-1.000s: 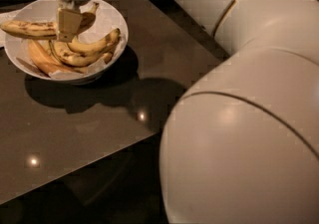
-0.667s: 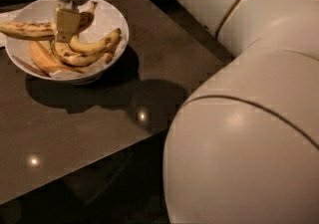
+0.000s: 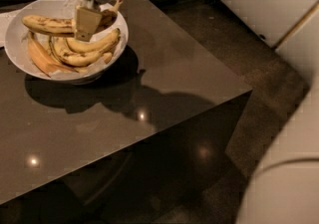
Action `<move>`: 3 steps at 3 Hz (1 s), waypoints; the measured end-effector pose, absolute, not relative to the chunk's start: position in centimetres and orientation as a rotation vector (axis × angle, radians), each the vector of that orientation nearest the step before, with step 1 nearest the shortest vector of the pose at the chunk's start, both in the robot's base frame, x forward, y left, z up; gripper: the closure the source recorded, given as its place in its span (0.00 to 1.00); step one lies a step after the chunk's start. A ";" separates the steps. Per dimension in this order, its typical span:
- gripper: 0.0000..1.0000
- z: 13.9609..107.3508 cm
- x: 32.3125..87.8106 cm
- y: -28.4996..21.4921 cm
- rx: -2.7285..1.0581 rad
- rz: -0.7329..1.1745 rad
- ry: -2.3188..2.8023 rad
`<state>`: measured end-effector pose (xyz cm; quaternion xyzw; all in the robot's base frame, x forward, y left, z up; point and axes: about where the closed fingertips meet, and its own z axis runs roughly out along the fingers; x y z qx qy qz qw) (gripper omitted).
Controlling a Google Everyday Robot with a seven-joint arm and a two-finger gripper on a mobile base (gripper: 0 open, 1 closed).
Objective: Pick banana from white bowl
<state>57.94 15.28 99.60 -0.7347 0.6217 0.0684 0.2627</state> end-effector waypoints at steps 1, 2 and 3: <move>1.00 99.4 55.5 11.3 -1.898 0.146 1.806; 1.00 97.8 54.0 8.4 -1.833 0.130 1.891; 1.00 98.0 53.3 7.6 -1.828 0.131 1.900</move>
Offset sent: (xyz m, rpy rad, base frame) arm -0.0525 -0.1009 -0.0291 -0.0132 0.0403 -0.2835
